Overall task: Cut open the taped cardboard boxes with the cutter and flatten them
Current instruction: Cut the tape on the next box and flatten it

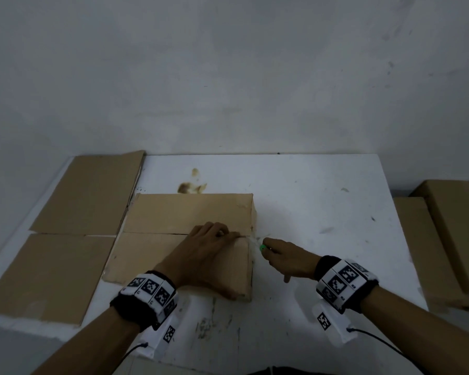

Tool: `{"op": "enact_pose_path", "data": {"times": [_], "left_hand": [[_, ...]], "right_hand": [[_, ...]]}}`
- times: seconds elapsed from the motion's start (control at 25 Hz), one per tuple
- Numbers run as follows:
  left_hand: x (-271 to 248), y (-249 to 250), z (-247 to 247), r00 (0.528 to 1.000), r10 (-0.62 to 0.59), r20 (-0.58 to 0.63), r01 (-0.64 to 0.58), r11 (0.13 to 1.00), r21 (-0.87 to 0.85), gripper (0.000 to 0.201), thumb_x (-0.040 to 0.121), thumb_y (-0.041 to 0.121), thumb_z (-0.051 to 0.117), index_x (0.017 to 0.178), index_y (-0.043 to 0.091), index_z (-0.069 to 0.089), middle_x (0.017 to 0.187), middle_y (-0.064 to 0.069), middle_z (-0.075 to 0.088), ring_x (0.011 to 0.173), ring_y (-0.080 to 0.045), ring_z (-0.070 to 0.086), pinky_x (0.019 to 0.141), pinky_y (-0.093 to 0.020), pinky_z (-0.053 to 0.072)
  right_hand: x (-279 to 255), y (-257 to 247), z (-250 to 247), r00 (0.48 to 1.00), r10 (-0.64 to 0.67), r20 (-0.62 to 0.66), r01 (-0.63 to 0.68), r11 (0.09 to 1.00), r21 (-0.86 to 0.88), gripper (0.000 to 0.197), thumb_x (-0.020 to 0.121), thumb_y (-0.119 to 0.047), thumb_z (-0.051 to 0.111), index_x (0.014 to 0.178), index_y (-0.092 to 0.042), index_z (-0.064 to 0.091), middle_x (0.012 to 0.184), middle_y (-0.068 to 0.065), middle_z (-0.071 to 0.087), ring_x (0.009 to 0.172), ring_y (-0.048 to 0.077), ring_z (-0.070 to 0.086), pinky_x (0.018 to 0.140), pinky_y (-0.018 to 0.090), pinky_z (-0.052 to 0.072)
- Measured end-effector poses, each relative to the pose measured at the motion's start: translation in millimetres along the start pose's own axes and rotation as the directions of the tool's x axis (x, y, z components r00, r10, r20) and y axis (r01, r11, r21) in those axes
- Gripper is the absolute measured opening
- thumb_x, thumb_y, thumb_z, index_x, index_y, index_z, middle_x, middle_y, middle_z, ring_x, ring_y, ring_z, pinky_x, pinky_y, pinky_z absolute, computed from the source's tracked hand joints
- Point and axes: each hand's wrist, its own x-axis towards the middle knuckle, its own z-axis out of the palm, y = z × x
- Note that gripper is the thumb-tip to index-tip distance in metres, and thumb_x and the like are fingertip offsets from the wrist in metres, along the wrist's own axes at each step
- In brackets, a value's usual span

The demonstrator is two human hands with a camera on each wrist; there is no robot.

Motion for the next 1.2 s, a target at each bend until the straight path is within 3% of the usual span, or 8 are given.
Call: {"op": "enact_pose_path", "data": {"times": [0.2, 0.44, 0.64, 0.76, 0.84, 1.0, 1.08, 1.2], "left_hand": [[3, 10, -6, 0.998, -0.018, 0.063, 0.015, 0.999, 0.053, 0.127, 0.046, 0.091, 0.068, 0.146, 0.021, 0.032, 0.140, 0.000, 0.036, 0.124, -0.020, 0.035, 0.107, -0.039, 0.032], [-1, 15, -3, 0.999, -0.027, -0.027, 0.028, 0.998, 0.049, 0.127, 0.038, 0.091, 0.070, 0.134, 0.015, 0.033, 0.127, -0.001, 0.038, 0.113, -0.020, 0.038, 0.098, -0.039, 0.039], [0, 16, -5, 0.998, -0.054, 0.034, 0.052, 0.998, 0.042, 0.130, 0.040, 0.087, 0.074, 0.140, 0.018, 0.029, 0.133, 0.001, 0.032, 0.119, -0.019, 0.034, 0.103, -0.037, 0.035], [6, 16, -9, 0.992, -0.081, 0.098, 0.080, 0.997, 0.020, 0.129, 0.046, 0.083, 0.077, 0.146, 0.021, 0.025, 0.138, 0.003, 0.028, 0.125, -0.018, 0.029, 0.108, -0.036, 0.030], [8, 17, -13, 0.989, -0.094, 0.113, 0.095, 0.995, -0.005, 0.127, 0.049, 0.082, 0.077, 0.149, 0.023, 0.025, 0.140, 0.003, 0.028, 0.126, -0.018, 0.029, 0.109, -0.037, 0.030], [34, 21, -20, 0.971, -0.237, 0.034, 0.239, 0.961, -0.139, 0.122, 0.058, 0.077, 0.077, 0.153, 0.021, 0.024, 0.147, -0.001, 0.026, 0.134, -0.023, 0.027, 0.113, -0.041, 0.029], [58, 25, -24, 0.951, -0.307, 0.027, 0.307, 0.934, -0.181, 0.118, 0.062, 0.075, 0.076, 0.153, 0.021, 0.024, 0.154, -0.002, 0.022, 0.141, -0.026, 0.021, 0.117, -0.046, 0.026], [83, 31, -30, 0.947, -0.295, 0.126, 0.317, 0.922, -0.223, 0.112, 0.067, 0.071, 0.076, 0.156, 0.029, 0.020, 0.163, 0.001, 0.010, 0.150, -0.026, 0.010, 0.119, -0.060, 0.017]], "right_hand": [[-5, -8, -4, 0.989, 0.019, 0.148, -0.015, 0.999, -0.029, 0.027, 0.106, -0.024, 0.037, 0.080, -0.024, 0.044, 0.078, 0.001, 0.042, 0.063, 0.012, 0.040, 0.061, 0.033, 0.054], [-11, -10, 9, 0.934, 0.032, 0.356, 0.011, 0.993, -0.120, 0.022, 0.102, -0.019, 0.045, 0.082, -0.022, 0.052, 0.074, 0.004, 0.042, 0.062, 0.014, 0.039, 0.069, 0.039, 0.054], [-12, -12, -2, 0.994, -0.001, 0.106, 0.003, 1.000, -0.018, 0.025, 0.104, -0.022, 0.043, 0.080, -0.018, 0.049, 0.074, 0.003, 0.042, 0.059, 0.014, 0.040, 0.055, 0.032, 0.052], [-16, -9, -10, 0.982, 0.029, 0.187, -0.018, 0.998, -0.059, 0.021, 0.101, -0.018, 0.046, 0.081, -0.018, 0.053, 0.073, 0.003, 0.044, 0.060, 0.014, 0.040, 0.060, 0.035, 0.051], [-19, -4, -12, 0.987, 0.071, 0.146, -0.069, 0.997, -0.023, 0.022, 0.101, -0.020, 0.046, 0.080, -0.017, 0.053, 0.070, 0.003, 0.045, 0.055, 0.014, 0.041, 0.059, 0.034, 0.050], [-21, 5, -11, 0.962, 0.178, -0.210, -0.125, 0.962, 0.241, 0.028, 0.105, -0.029, 0.037, 0.087, -0.010, 0.047, 0.069, 0.008, 0.054, 0.047, 0.020, 0.050, 0.056, 0.034, 0.052], [-21, 0, -9, 0.933, 0.235, -0.272, -0.118, 0.915, 0.385, 0.028, 0.106, -0.029, 0.033, 0.095, -0.009, 0.048, 0.077, 0.013, 0.062, 0.050, 0.025, 0.057, 0.062, 0.037, 0.055], [-17, -15, -8, 0.922, 0.268, -0.279, -0.080, 0.839, 0.539, 0.025, 0.107, -0.027, 0.031, 0.102, -0.010, 0.048, 0.086, 0.018, 0.063, 0.055, 0.029, 0.060, 0.062, 0.040, 0.058]]}}
